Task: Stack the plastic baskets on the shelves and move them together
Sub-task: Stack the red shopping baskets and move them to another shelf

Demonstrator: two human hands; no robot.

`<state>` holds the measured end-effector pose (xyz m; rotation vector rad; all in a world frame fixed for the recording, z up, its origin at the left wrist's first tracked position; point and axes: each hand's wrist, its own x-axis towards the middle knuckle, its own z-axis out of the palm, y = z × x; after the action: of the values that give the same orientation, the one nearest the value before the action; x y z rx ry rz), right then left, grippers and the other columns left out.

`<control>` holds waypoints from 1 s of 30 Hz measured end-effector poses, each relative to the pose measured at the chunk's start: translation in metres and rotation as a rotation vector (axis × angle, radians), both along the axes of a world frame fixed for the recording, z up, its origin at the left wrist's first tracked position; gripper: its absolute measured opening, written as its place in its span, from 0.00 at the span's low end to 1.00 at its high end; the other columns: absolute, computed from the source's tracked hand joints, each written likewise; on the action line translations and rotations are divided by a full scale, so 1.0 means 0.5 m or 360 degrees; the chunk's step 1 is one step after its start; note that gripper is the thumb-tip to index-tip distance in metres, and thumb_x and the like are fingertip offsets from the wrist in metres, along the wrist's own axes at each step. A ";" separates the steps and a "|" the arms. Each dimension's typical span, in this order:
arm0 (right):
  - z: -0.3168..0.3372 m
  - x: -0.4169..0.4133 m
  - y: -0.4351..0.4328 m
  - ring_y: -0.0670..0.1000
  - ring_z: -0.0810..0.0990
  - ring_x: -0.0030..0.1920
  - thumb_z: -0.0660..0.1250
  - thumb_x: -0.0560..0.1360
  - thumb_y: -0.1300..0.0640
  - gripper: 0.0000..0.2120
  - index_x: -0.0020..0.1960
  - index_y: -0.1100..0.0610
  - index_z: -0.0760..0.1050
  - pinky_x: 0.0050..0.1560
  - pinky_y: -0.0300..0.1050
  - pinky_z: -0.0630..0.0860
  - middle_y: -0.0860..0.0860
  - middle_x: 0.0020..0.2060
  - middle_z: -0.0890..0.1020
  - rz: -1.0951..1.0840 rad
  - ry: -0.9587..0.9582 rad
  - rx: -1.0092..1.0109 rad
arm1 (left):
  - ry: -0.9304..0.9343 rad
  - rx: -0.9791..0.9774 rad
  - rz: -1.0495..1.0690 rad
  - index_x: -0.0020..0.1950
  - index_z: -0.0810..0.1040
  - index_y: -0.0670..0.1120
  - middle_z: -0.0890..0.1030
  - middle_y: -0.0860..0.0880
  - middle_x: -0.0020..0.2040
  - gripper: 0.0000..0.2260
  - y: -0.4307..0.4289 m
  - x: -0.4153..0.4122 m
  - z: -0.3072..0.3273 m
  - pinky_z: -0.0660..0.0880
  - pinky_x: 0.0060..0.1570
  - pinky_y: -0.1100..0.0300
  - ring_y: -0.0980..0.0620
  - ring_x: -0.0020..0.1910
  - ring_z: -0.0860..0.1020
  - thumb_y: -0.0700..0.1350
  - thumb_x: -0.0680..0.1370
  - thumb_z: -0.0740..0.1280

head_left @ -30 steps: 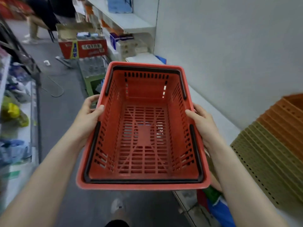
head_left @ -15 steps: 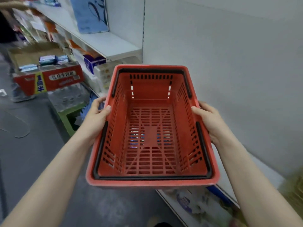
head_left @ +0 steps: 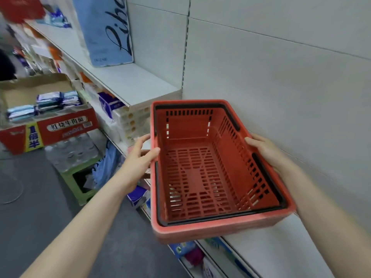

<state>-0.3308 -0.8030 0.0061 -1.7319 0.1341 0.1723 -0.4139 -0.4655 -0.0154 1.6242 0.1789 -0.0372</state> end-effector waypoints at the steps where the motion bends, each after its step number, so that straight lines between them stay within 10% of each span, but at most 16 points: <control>1: 0.004 0.015 -0.001 0.48 0.84 0.35 0.61 0.80 0.61 0.12 0.61 0.58 0.77 0.37 0.42 0.82 0.53 0.42 0.85 0.0007 0.0025 -0.0028 | -0.0007 0.0026 -0.0026 0.72 0.63 0.60 0.80 0.45 0.58 0.24 0.001 0.016 -0.001 0.77 0.56 0.42 0.45 0.55 0.81 0.53 0.78 0.66; 6: 0.019 0.045 -0.013 0.48 0.85 0.42 0.60 0.82 0.57 0.13 0.64 0.50 0.75 0.42 0.44 0.82 0.49 0.48 0.86 0.0152 0.0136 -0.0294 | -0.0056 0.0307 -0.0183 0.72 0.58 0.60 0.76 0.51 0.57 0.26 0.017 0.064 -0.005 0.77 0.43 0.59 0.54 0.51 0.81 0.58 0.77 0.64; 12: 0.029 -0.011 0.066 0.62 0.75 0.64 0.62 0.79 0.50 0.21 0.69 0.55 0.69 0.62 0.55 0.73 0.61 0.64 0.76 -0.0084 -0.0082 -0.2087 | -0.0583 0.0835 -0.0324 0.74 0.58 0.59 0.64 0.51 0.75 0.26 0.079 0.107 -0.035 0.67 0.69 0.47 0.52 0.71 0.68 0.63 0.78 0.58; 17: 0.065 -0.219 0.316 0.52 0.70 0.70 0.60 0.79 0.44 0.27 0.75 0.51 0.64 0.71 0.47 0.65 0.51 0.71 0.72 -0.0192 -0.0587 -0.1497 | -0.1029 0.1339 -0.0700 0.73 0.68 0.52 0.63 0.50 0.77 0.28 0.129 0.187 -0.023 0.53 0.76 0.48 0.49 0.79 0.51 0.64 0.77 0.53; 24: 0.029 -0.333 0.477 0.53 0.73 0.68 0.64 0.72 0.35 0.39 0.78 0.43 0.53 0.63 0.50 0.71 0.46 0.71 0.71 -0.0019 -0.0190 -0.1908 | -0.1341 0.1548 -0.0981 0.59 0.79 0.47 0.76 0.44 0.62 0.31 0.171 0.237 -0.012 0.65 0.69 0.49 0.43 0.71 0.67 0.69 0.75 0.51; 30: 0.001 -0.356 0.396 0.57 0.77 0.63 0.68 0.70 0.37 0.30 0.69 0.48 0.72 0.61 0.54 0.73 0.48 0.61 0.81 -0.0470 -0.0291 -0.2155 | -0.1741 0.1762 -0.0889 0.60 0.78 0.47 0.77 0.44 0.53 0.19 0.161 0.232 -0.031 0.66 0.66 0.44 0.42 0.55 0.74 0.56 0.74 0.67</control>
<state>-0.5089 -0.6049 0.0067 -3.0173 0.4347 -0.4003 -0.2977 -0.3848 -0.0311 2.4707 -1.3017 0.6085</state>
